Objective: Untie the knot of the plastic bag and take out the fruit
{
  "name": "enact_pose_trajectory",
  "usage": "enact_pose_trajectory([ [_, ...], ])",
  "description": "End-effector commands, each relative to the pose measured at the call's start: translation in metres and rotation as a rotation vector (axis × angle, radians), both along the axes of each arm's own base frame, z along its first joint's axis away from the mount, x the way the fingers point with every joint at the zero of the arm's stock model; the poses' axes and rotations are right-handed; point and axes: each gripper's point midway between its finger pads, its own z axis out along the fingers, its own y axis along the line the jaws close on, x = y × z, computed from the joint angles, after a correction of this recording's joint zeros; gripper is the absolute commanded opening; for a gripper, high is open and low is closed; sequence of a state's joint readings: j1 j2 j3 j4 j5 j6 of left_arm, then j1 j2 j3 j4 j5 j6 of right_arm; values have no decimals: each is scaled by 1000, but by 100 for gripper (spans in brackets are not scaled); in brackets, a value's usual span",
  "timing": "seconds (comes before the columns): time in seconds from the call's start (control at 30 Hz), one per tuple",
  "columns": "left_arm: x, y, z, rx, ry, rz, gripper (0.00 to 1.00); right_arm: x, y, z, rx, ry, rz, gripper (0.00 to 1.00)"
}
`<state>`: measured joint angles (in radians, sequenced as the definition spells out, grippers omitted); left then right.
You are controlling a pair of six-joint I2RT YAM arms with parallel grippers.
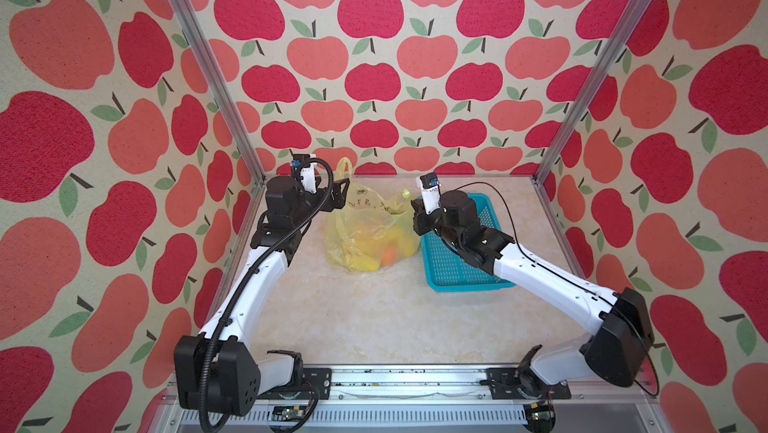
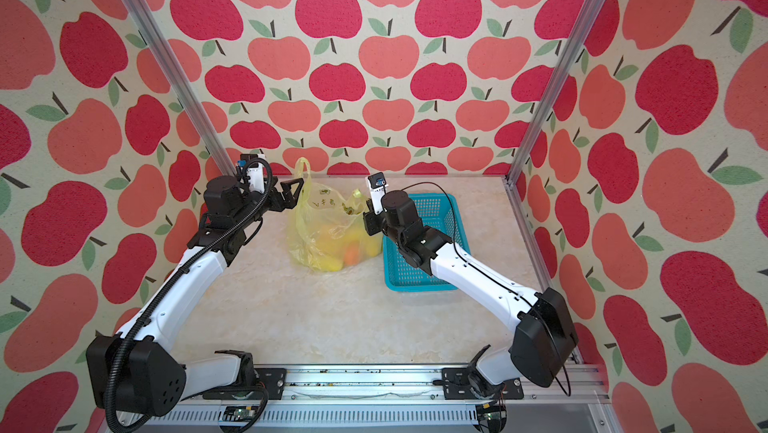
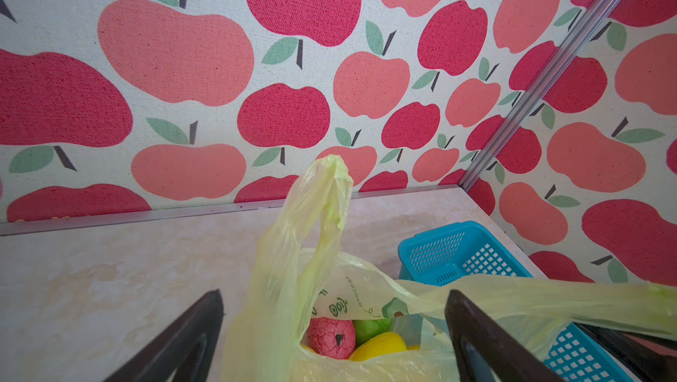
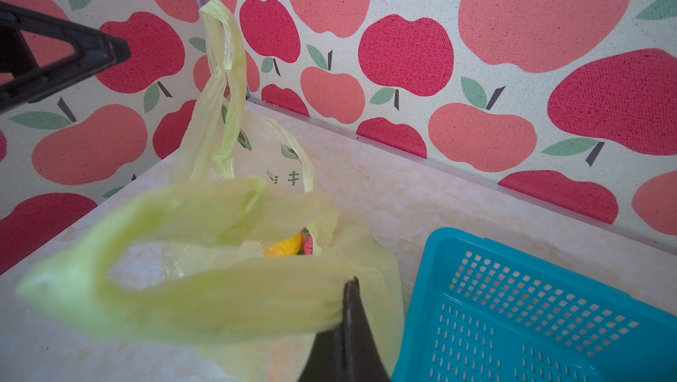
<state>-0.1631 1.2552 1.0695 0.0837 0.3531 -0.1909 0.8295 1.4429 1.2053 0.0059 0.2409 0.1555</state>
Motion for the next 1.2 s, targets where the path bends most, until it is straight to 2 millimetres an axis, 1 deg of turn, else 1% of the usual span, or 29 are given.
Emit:
enact_pose_trajectory([
  [0.0,-15,-26,-4,60,-18,-22,95,-9,-1,18,51,-31,12,0],
  [0.07,-8,-35,-9,33,0,-44,95,-10,-1,20,59,-36,14,0],
  [0.13,7,-39,-19,38,55,-46,93,-12,0,20,63,-36,17,0],
  [0.17,15,-38,-25,56,81,-30,93,-13,0,21,64,-38,19,0],
  [0.23,29,-31,-33,74,96,15,96,-15,0,22,61,-41,22,0],
  [0.3,45,-17,-37,64,109,67,98,-16,0,22,59,-44,23,0],
  [0.37,57,-10,-44,38,144,68,98,-17,-2,23,58,-46,20,0],
  [0.5,71,-6,-49,2,166,48,96,-19,-3,27,66,-54,22,0],
  [0.6,79,-9,-49,-11,156,29,96,-20,-2,28,68,-57,26,0],
  [0.8,102,-12,-56,-28,187,20,95,-22,1,28,71,-57,36,0],
  [0.97,123,-7,-73,-2,238,75,90,-24,-1,29,72,-58,38,0],
  [1.0,126,-7,-75,3,242,75,88,-25,-2,29,72,-60,38,0],
  [1.03,130,-8,-74,5,242,76,80,-25,-3,30,73,-62,36,0],
  [1.1,136,-8,-74,8,249,78,54,-26,-6,32,76,-68,30,0],
  [1.13,139,-7,-71,7,246,80,36,-26,-7,33,76,-72,25,0],
  [1.17,141,-7,-66,6,235,77,22,-25,-10,33,75,-75,14,0],
])
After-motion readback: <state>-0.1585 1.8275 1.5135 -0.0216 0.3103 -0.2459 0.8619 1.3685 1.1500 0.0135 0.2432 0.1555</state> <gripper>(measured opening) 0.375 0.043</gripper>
